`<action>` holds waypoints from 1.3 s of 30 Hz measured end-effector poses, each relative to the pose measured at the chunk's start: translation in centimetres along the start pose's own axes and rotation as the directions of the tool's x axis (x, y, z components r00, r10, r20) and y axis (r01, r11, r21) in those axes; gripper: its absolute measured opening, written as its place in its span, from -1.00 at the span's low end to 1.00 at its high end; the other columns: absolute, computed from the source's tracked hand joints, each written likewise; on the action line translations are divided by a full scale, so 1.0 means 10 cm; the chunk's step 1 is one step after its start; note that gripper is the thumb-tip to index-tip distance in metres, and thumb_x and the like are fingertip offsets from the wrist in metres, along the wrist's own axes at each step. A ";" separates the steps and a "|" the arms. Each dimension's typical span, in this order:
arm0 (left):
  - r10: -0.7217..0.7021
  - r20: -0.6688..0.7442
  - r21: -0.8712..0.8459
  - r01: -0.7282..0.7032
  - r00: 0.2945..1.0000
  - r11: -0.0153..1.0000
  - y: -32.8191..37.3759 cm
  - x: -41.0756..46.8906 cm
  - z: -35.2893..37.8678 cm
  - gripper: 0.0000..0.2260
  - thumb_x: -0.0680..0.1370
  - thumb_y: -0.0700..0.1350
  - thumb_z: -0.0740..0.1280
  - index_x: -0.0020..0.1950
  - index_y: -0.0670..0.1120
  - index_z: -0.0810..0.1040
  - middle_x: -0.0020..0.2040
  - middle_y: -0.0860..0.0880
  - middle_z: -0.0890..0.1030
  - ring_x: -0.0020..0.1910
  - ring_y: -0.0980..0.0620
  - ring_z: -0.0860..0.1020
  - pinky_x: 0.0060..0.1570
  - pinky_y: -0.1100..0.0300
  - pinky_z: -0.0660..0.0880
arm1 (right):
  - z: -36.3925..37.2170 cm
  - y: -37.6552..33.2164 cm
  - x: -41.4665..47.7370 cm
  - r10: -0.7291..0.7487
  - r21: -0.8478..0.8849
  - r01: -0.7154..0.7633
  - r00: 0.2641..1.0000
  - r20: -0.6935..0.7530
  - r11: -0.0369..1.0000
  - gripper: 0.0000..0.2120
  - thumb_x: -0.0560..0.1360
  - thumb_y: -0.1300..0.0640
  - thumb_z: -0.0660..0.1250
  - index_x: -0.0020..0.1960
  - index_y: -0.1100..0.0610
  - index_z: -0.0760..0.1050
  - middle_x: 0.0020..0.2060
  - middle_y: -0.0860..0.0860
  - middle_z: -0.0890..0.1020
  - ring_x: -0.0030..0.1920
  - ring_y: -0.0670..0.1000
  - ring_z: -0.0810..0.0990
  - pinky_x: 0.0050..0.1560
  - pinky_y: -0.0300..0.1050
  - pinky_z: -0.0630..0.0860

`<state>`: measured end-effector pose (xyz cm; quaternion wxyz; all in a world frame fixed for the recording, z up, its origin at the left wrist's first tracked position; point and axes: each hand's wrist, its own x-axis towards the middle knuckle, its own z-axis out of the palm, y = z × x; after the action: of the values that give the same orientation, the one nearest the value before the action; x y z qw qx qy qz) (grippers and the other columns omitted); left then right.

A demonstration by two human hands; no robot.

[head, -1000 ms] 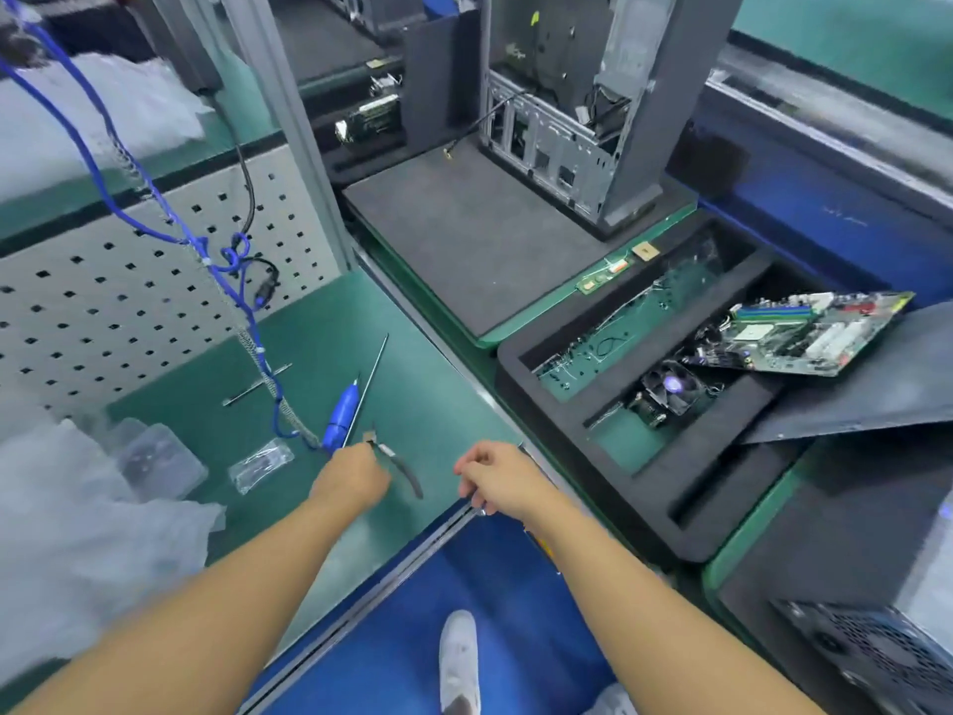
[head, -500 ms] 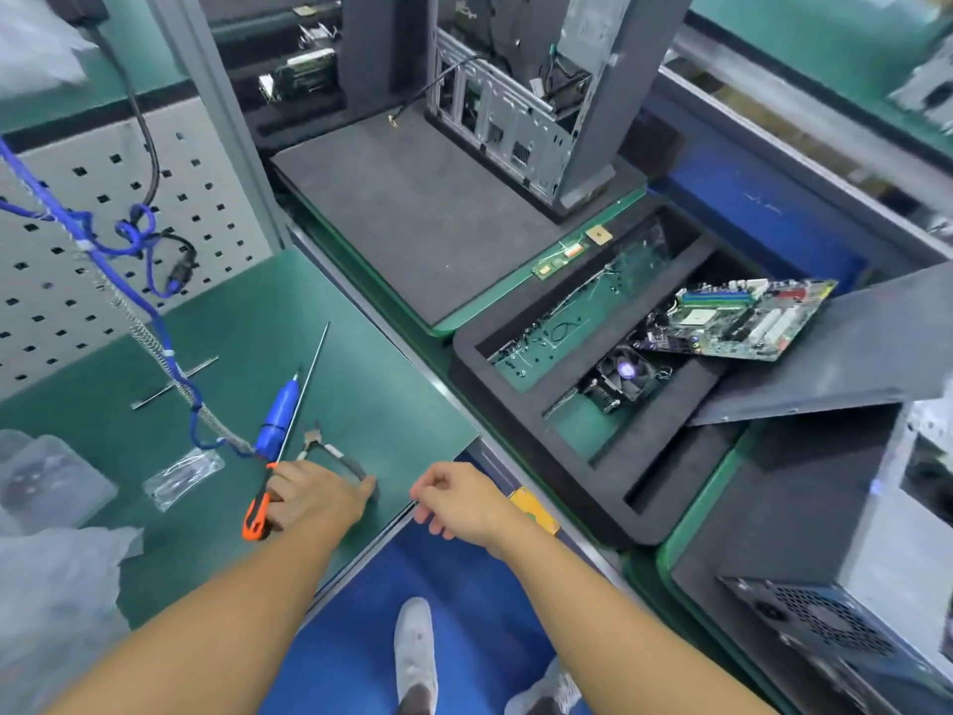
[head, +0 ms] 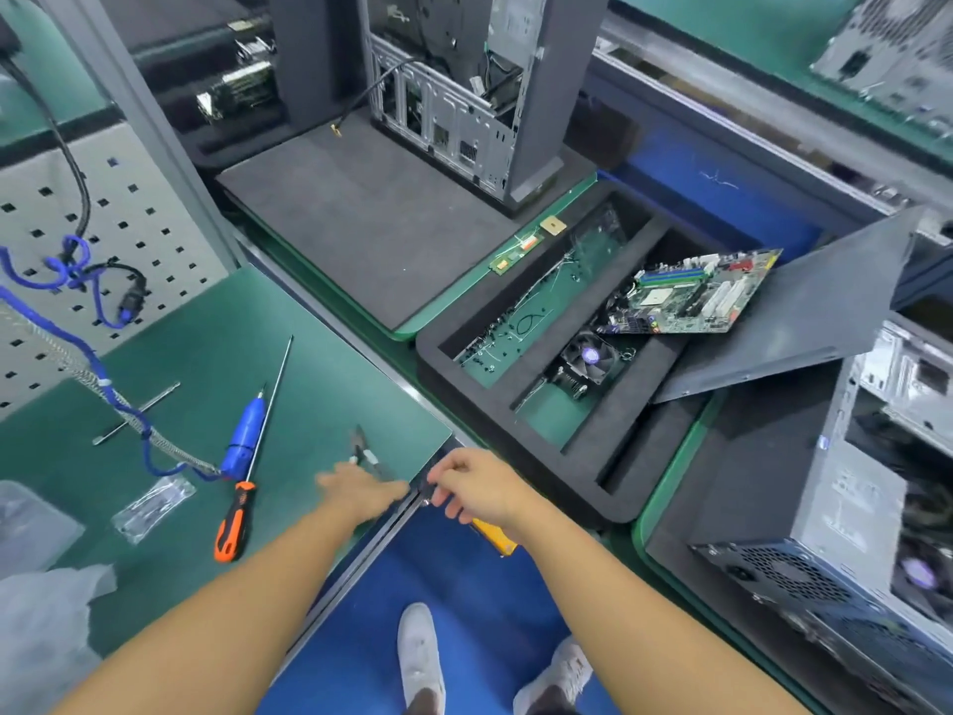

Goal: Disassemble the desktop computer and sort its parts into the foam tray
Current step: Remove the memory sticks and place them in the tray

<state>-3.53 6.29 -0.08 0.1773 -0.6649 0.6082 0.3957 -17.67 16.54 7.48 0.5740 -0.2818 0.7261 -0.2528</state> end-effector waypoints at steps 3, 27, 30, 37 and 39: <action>0.351 0.290 -0.586 -0.125 0.890 0.801 0.32 -0.36 -0.04 -0.51 0.42 -0.09 0.43 0.27 -0.24 0.44 -0.19 -0.09 0.59 -0.28 -0.02 0.47 -0.14 -0.02 0.43 | -0.13 0.05 -0.08 0.010 0.111 0.001 0.995 -0.100 0.994 -0.72 0.56 0.05 0.25 0.23 0.11 0.45 -0.18 -0.09 0.61 -0.27 -0.13 0.54 -0.19 -0.14 0.47; 0.936 0.338 -0.400 -0.915 -0.102 0.045 3.49 -2.94 1.60 -0.31 0.41 0.29 0.38 0.43 0.43 0.07 0.30 0.42 0.18 0.28 0.42 0.36 0.15 0.47 0.37 | -2.90 1.44 -2.33 -0.211 0.685 0.693 0.721 -0.660 0.223 -0.28 0.38 0.27 0.30 0.49 -0.02 0.17 0.07 0.18 0.64 0.02 0.14 0.64 -0.02 0.04 0.55; 0.911 0.379 -0.383 -0.924 -0.162 -0.005 3.67 -3.15 1.96 -0.45 0.47 0.32 0.27 0.41 0.43 0.14 0.30 0.28 0.25 0.28 0.39 0.36 0.28 0.31 0.36 | -3.08 1.84 -2.63 -0.188 0.644 0.730 0.682 -0.707 0.227 -0.37 0.43 0.28 0.26 0.48 0.13 0.22 0.14 0.17 0.61 0.16 0.15 0.58 0.09 0.02 0.52; 0.916 0.362 -0.031 -0.984 -0.173 -0.174 4.17 -3.41 2.89 -0.77 0.56 -0.03 0.32 0.22 0.08 0.50 0.03 0.19 0.50 -0.07 0.25 0.47 -0.04 0.27 0.43 | -3.23 2.69 -3.08 0.105 0.721 0.576 0.749 -0.654 0.385 -0.56 0.33 0.18 0.30 0.19 0.15 0.36 -0.03 0.12 0.53 -0.01 0.11 0.52 -0.05 0.04 0.48; 0.911 0.384 0.049 -0.982 -0.151 -0.184 4.26 -3.37 3.08 -0.81 0.56 -0.08 0.37 0.16 0.06 0.52 -0.04 0.17 0.52 -0.09 0.18 0.51 -0.02 0.20 0.49 | -3.19 2.85 -3.09 0.180 0.757 0.511 0.768 -0.615 0.406 -0.58 0.29 0.14 0.31 0.13 0.14 0.34 -0.04 0.09 0.50 -0.06 0.05 0.50 -0.01 0.04 0.39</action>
<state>-51.72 42.52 16.20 -0.0103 0.1097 0.9293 0.3525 -46.55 59.87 15.98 0.3325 0.0927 0.5822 -0.7361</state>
